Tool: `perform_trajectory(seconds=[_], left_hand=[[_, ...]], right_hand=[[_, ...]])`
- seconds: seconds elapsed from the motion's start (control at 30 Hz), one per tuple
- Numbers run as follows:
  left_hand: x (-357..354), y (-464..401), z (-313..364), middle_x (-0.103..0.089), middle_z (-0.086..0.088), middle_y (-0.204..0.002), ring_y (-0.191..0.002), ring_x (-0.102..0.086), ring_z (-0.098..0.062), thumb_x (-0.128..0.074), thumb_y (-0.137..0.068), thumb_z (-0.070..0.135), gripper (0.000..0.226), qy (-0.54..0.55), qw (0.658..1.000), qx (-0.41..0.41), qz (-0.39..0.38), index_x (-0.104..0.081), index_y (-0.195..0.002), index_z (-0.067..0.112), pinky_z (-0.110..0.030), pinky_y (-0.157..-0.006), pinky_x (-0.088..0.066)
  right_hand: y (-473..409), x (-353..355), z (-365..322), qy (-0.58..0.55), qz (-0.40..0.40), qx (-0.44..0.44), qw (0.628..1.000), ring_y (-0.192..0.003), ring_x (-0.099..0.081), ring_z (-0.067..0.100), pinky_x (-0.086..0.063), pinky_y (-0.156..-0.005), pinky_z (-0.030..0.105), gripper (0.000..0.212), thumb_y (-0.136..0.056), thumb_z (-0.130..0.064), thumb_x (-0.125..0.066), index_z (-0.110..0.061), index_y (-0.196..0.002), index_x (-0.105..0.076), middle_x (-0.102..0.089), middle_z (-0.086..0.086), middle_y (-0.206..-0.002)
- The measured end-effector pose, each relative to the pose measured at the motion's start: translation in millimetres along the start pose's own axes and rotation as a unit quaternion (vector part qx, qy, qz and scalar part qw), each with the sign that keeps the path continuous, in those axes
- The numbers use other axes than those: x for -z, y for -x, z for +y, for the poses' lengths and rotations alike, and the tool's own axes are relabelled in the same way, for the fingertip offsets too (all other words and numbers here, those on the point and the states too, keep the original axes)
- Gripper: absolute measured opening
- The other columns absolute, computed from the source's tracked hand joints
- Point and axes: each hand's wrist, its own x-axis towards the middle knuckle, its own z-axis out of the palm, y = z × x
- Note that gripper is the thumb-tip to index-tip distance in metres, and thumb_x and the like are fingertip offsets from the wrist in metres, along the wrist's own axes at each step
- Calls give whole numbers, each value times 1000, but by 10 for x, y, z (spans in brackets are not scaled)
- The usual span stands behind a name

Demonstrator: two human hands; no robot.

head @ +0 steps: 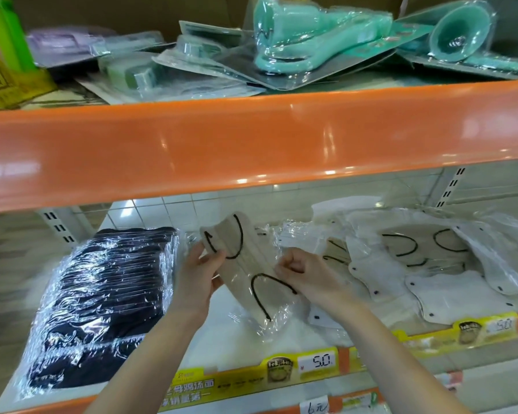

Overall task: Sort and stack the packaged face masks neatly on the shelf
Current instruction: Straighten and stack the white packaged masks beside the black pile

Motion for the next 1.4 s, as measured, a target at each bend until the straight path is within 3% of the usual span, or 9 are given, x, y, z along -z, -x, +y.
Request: perform_trajectory(seconds=[0.17, 0.37, 0.5, 0.6, 0.67, 0.77, 0.93, 1.17, 1.4], left_hand=[[220, -70, 2, -67, -8, -89, -75, -65, -18, -60, -90, 3, 21, -40, 997, 0, 72, -61, -108, 13, -25, -53, -52], [339, -99, -129, -58, -16, -89, -69, -61, -23, -51, -91, -10, 15, -35, 992, 25, 118, -54, -90, 5, -21, -49, -53], [344, -83, -221, -56, -17, -88, -60, -62, -22, -47, -92, -10, 21, -16, 990, 57, 131, -47, -108, 2, -21, -51, -55], [337, -24, -273, -58, -9, -99, -52, -65, -14, -50, -93, -2, 35, -180, 977, 15, 114, -43, -126, 7, -21, -52, -53], [361, 3, -354, -53, 7, -119, -77, -67, -16, -48, -91, -1, 57, -357, 929, -51, 82, -32, -143, 18, -28, -67, -53], [391, 19, -467, -41, -4, -143, -124, -45, -28, -58, -89, 20, 60, -634, 753, -165, 63, -33, -144, 16, -40, -98, -40], [321, -19, -528, -73, 6, -91, -81, -70, -14, -78, -63, 55, 54, -686, 637, -348, -53, -72, -100, 17, -31, -68, -55], [249, -225, -230, -63, 6, -56, -45, -61, -17, -88, -40, 1, 46, -689, 616, -382, -7, -72, -78, 20, -26, -40, -45], [218, -572, -90, -72, -9, -92, -87, -70, -29, -74, -51, -19, 52, -648, 650, -395, 48, -70, -97, 4, -41, -73, -55]], right_hand=[[-57, -11, 41, 164, -4, 8, 986, -71, -56, 4, -38, -60, 11, 11, -89, -17, -64, -23, -81, -60, -60, -12, -75], [-10, -135, -41, 401, 55, 147, 903, -122, -41, 18, -30, -97, 31, 39, -91, -42, -55, -24, -125, -54, -48, -6, -128], [80, -369, 49, 439, -92, 136, 884, -134, -28, 14, -25, -105, 30, 59, -91, -51, -51, -27, -143, -33, -31, -10, -144], [53, -427, 254, 475, -92, 124, 866, -134, -30, 17, -27, -103, 30, 46, -97, -37, -44, -23, -140, -36, -34, -7, -144], [32, -445, 328, 471, -77, 122, 870, -128, -39, 17, -32, -96, 28, 41, -96, -37, -31, -22, -132, -48, -44, -7, -137], [-9, -442, 353, 461, -63, 113, 878, -124, -45, 18, -38, -95, 30, 39, -101, -35, -28, -24, -126, -55, -53, -7, -129], [-70, -386, 190, 459, -52, 107, 880, -127, -44, 15, -36, -97, 28, 36, -103, -27, -33, -27, -135, -50, -50, -7, -137], [-257, -272, 0, 448, 144, 297, 831, -71, -66, 20, -50, -63, 27, 23, -74, -8, -57, -20, -88, -71, -69, -6, -82], [-667, -339, -96, 392, 149, 301, 856, -101, -65, 24, -47, -92, 36, 40, -74, 6, -56, -11, -107, -70, -69, 3, -112]])
